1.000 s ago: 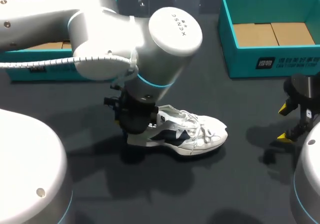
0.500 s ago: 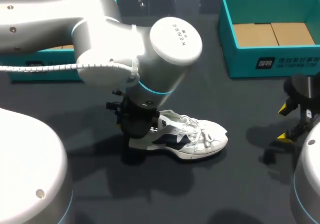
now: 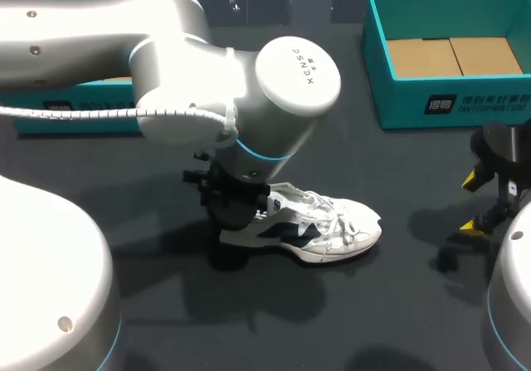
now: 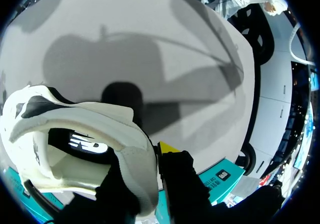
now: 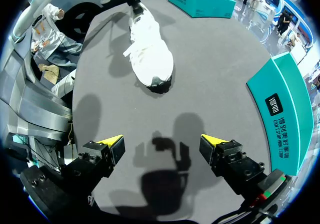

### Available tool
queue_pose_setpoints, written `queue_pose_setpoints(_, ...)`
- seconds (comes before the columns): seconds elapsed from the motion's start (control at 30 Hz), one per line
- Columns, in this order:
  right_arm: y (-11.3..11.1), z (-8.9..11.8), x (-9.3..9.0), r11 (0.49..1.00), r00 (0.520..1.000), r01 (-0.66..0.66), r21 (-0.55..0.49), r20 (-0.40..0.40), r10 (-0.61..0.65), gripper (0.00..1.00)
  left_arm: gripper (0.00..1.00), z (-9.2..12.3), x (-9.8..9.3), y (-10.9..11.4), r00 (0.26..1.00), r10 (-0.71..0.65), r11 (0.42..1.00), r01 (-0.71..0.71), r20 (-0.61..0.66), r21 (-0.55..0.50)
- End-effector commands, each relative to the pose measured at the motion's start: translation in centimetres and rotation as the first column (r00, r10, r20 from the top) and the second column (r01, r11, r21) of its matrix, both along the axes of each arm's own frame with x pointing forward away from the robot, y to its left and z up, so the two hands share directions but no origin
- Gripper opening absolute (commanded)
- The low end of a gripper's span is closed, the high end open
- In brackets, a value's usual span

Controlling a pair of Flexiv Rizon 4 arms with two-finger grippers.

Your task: Take the shoe out of the shoebox, open the shoe tongue, remove and reinsert the insole, then place the shoe into the shoebox

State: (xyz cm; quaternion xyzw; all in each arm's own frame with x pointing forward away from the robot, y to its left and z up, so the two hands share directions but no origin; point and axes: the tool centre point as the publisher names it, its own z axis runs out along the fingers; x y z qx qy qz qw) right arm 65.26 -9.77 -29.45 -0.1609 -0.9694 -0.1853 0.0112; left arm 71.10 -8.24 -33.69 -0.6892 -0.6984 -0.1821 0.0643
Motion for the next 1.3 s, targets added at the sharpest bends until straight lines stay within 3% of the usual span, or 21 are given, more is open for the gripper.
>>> queue_pose_setpoints(0.03, 0.0, 0.0, -0.2, 1.0, 1.0, 0.001, -0.002, 0.002, -0.001, 1.0, 0.0, -0.3, 0.4, -0.5, 1.0, 0.005, 1.0, -0.005, -0.005, -0.001)
queue_pose_setpoints(0.77, 0.0, 0.0, -0.2, 1.0, 1.0, 0.001, -0.002, 0.002, -0.001, 1.0, 0.02, -3.3, 0.3, -1.1, 0.997, 0.001, 1.0, 0.0, -0.077, 0.009)
queue_pose_setpoints(0.87, 0.0, 0.0, -0.2, 1.0, 1.0, 0.001, -0.002, 0.002, -0.001, 1.0, 0.14, -3.6, 0.4, -1.0, 0.996, 0.002, 1.0, -0.001, -0.084, 0.009)
queue_pose_setpoints(0.9, 0.0, 0.0, -0.2, 1.0, 1.0, 0.001, -0.002, 0.002, -0.001, 1.0, 0.25, -3.6, 0.4, -0.9, 0.996, 0.003, 1.0, -0.002, -0.086, 0.008)
queue_pose_setpoints(0.93, 0.0, 0.0, -0.2, 1.0, 1.0, 0.001, -0.002, 0.002, -0.001, 1.0, 0.3, -3.5, 0.3, -0.9, 0.996, 0.004, 1.0, -0.004, -0.087, 0.005)
queue_pose_setpoints(1.03, 0.0, 0.0, -0.2, 1.0, 1.0, 0.001, -0.002, 0.002, -0.001, 1.0, 0.58, -2.9, 0.1, -0.7, 0.996, 0.008, 1.0, -0.009, -0.084, -0.012)
queue_pose_setpoints(1.1, 0.0, 0.0, -0.2, 1.0, 1.0, 0.001, -0.002, 0.002, -0.001, 1.0, 0.92, -2.1, -0.1, -0.5, 0.997, 0.018, 0.999, -0.02, -0.076, -0.034)
queue_pose_setpoints(1.17, 0.0, 0.0, -0.2, 1.0, 1.0, 0.001, -0.002, 0.002, -0.001, 1.0, 1.0, -1.2, -0.3, -0.4, 0.998, 0.022, 0.998, -0.025, -0.066, -0.052)
queue_pose_setpoints(1.3, 0.0, 0.0, -0.2, 1.0, 1.0, 0.001, -0.002, 0.002, -0.001, 1.0, 1.0, 1.0, -0.8, -0.3, 0.998, 0.037, 0.994, -0.041, -0.048, -0.097)
